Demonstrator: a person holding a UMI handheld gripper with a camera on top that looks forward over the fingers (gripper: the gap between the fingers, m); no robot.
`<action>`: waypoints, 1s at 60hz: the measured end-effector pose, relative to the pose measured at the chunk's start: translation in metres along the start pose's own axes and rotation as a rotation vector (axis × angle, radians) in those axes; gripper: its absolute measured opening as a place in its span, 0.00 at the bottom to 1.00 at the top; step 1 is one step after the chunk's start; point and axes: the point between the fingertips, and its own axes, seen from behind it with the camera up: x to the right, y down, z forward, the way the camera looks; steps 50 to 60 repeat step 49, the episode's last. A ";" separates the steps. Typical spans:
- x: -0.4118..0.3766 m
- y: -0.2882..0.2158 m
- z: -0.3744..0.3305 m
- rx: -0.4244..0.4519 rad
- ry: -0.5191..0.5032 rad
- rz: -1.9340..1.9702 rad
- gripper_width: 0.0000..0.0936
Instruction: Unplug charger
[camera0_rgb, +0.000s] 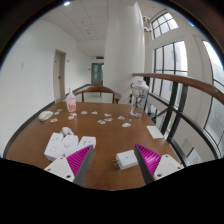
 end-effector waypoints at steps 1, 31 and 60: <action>0.000 -0.001 -0.006 0.005 0.001 0.003 0.91; -0.049 0.042 -0.176 0.147 -0.068 0.015 0.91; -0.016 0.066 -0.174 0.148 -0.075 0.052 0.89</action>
